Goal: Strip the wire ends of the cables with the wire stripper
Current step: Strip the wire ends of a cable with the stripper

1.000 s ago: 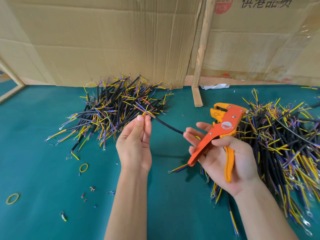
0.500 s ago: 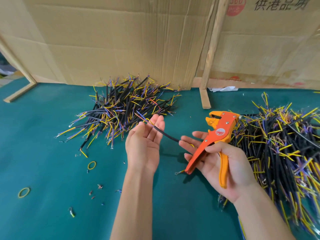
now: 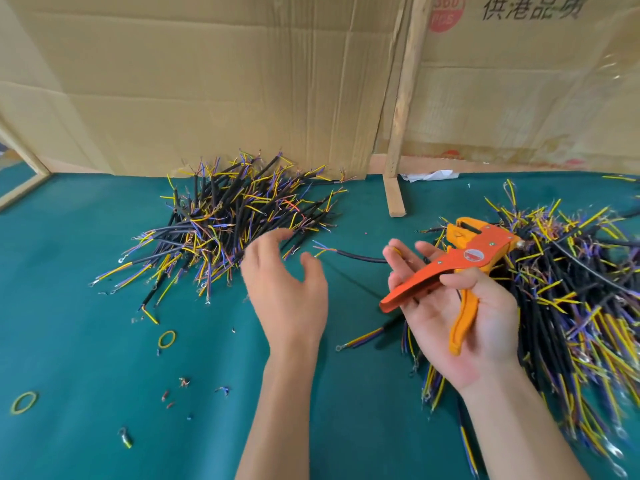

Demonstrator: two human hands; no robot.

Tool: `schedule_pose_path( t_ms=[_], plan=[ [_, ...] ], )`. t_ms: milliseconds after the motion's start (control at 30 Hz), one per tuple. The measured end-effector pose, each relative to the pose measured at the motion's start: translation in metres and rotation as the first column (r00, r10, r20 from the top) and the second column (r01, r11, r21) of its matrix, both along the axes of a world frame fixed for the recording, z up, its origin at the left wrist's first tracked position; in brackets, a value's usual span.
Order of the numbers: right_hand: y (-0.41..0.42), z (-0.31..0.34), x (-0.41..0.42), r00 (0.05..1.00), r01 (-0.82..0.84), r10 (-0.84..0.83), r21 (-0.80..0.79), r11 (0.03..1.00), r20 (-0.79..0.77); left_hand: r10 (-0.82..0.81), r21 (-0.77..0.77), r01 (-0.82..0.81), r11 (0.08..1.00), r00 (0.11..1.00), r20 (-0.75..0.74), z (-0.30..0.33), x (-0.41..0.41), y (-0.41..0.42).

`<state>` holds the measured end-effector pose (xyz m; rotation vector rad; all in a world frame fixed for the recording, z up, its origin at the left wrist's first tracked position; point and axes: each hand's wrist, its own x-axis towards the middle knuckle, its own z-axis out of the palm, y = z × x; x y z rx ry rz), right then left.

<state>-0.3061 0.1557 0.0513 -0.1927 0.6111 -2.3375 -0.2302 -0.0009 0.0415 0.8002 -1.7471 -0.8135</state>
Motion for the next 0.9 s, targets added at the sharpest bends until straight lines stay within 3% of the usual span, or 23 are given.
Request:
schedule_pose_path(
  t_ms=[67,133,200,467,900],
  plan=[
    [-0.001,0.000,0.001,0.998,-0.054,0.054,0.005,0.999,-0.026,-0.196,-0.127,0.201,0.971,0.979,0.053,0.000,-0.003,0.006],
    [-0.003,0.001,0.004,0.993,-0.100,0.101,0.017,0.995,-0.064,-0.416,-0.082,0.435,0.897,0.892,0.176,0.001,-0.005,0.015],
    [-0.004,0.001,0.005,0.989,-0.118,0.119,0.021,0.993,-0.087,-0.532,-0.010,0.557,0.831,0.800,0.278,0.000,-0.007,0.021],
    [0.001,0.004,0.001,0.997,-0.047,0.047,0.005,0.999,-0.054,-0.503,0.061,0.501,0.863,0.842,0.195,-0.001,-0.008,0.022],
    [-0.006,-0.002,0.002,0.994,-0.005,0.018,0.132,0.991,-0.104,-0.496,0.213,0.477,0.853,0.868,0.040,-0.003,-0.010,0.018]
  ],
)
